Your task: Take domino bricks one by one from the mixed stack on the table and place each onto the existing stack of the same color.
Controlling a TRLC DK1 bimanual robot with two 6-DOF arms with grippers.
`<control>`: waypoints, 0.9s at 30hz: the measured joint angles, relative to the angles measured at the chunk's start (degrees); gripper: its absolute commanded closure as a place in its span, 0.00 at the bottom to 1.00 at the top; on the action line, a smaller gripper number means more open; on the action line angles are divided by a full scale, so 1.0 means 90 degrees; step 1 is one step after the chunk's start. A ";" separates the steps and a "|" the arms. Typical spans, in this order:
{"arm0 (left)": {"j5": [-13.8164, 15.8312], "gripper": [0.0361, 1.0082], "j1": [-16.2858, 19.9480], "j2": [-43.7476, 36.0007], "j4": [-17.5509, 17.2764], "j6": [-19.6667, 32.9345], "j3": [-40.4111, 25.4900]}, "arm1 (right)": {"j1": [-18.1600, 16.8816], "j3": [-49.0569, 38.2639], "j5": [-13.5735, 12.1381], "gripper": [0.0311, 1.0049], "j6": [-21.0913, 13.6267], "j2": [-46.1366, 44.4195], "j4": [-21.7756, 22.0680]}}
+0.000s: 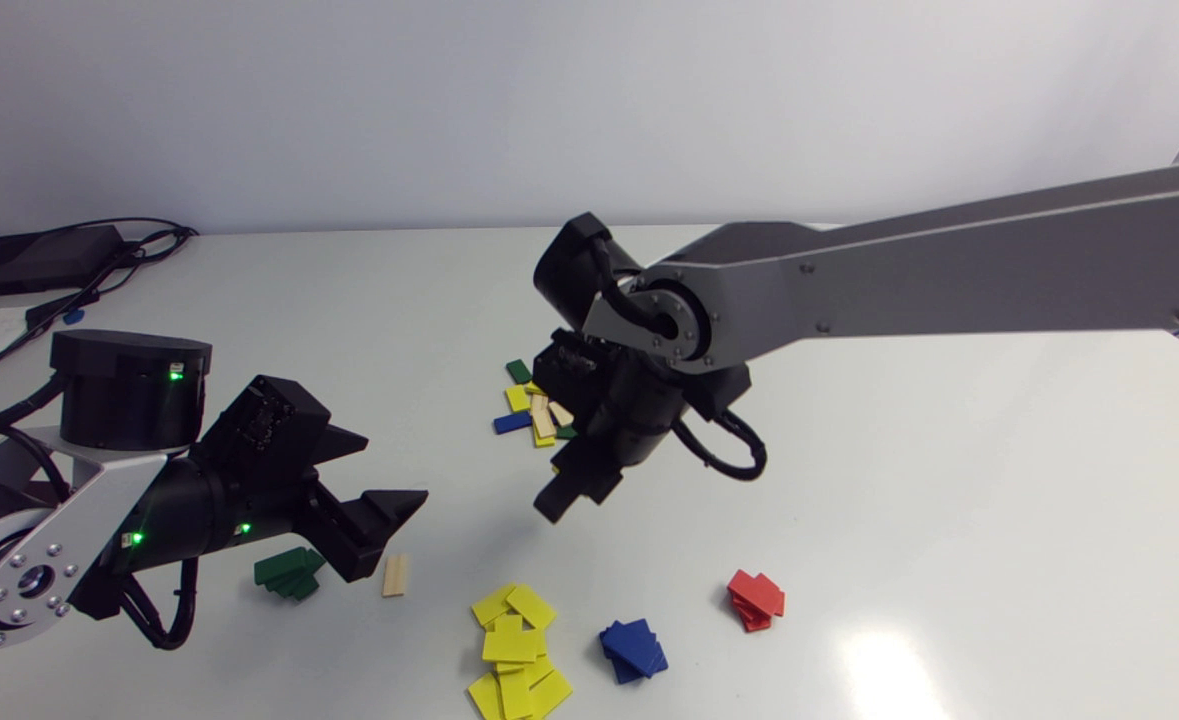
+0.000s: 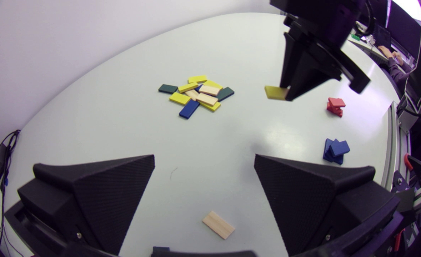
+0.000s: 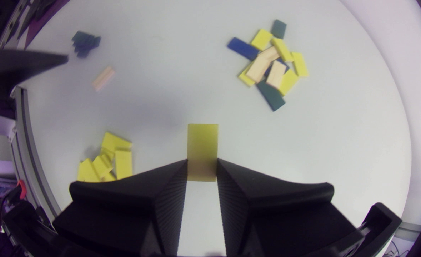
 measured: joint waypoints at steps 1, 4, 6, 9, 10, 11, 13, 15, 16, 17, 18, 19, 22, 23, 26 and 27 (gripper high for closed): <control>0.0000 0.01 0.0000 0.0010 0.0010 0.0000 0.0000 | 0.0092 -0.0170 -0.0036 0.90 -0.0046 -0.0090 0.0024; 0.0000 0.01 0.0000 0.0017 0.0019 0.0000 0.0000 | 0.0330 -0.0571 -0.0109 0.90 -0.0109 -0.0270 0.0129; 0.0000 0.01 0.0000 0.0022 0.0022 0.0000 0.0000 | 0.0476 -0.0792 -0.0119 0.90 -0.0109 -0.0369 0.0209; 0.0000 0.01 0.0000 0.0022 0.0022 0.0000 0.0000 | 0.0729 -0.1032 -0.0129 0.90 -0.0109 -0.0510 0.0262; 0.0000 0.01 0.0000 0.0022 0.0024 0.0000 0.0000 | 0.0809 -0.1069 -0.0131 0.90 -0.0109 -0.0539 0.0277; 0.0000 0.01 -0.0002 0.0022 0.0024 0.0000 0.0000 | 0.0896 -0.1090 -0.0143 0.90 -0.0109 -0.0561 0.0296; 0.0000 0.01 -0.0015 0.0022 0.0024 0.0000 0.0000 | 0.1020 -0.1095 -0.0180 0.90 -0.0107 -0.0578 0.0301; 0.0000 0.01 -0.0015 0.0022 0.0024 0.0000 0.0000 | 0.1129 -0.1093 -0.0185 0.90 -0.0107 -0.0588 0.0318; 0.0000 0.01 -0.0017 0.0022 0.0022 0.0000 -0.0002 | 0.1171 -0.1093 -0.0204 0.90 -0.0107 -0.0588 0.0323; 0.0000 0.01 -0.0019 0.0022 0.0024 0.0000 0.0000 | 0.1219 -0.1093 -0.0226 0.90 -0.0107 -0.0588 0.0323; 0.0000 0.01 -0.0019 0.0022 0.0022 0.0000 0.0000 | 0.1265 -0.1093 -0.0231 0.90 -0.0107 -0.0588 0.0323; 0.0000 0.01 -0.0027 0.0022 0.0022 0.0000 0.0000 | 0.1309 -0.1093 -0.0240 0.90 -0.0104 -0.0588 0.0321; 0.0000 0.01 -0.0032 0.0022 0.0022 0.0000 0.0000 | 0.1477 -0.1093 -0.0274 0.90 -0.0107 -0.0588 0.0318; 0.0000 0.01 -0.0032 0.0022 0.0022 0.0000 0.0000 | 0.1528 -0.1093 -0.0274 0.90 -0.0107 -0.0588 0.0316; 0.0000 0.01 -0.0044 0.0022 0.0022 0.0000 -0.0002 | 0.1659 -0.1083 -0.0279 0.90 -0.0107 -0.0588 0.0287; 0.0000 0.01 -0.0044 0.0022 0.0024 0.0000 0.0000 | 0.1690 -0.1069 -0.0306 0.90 -0.0107 -0.0588 0.0272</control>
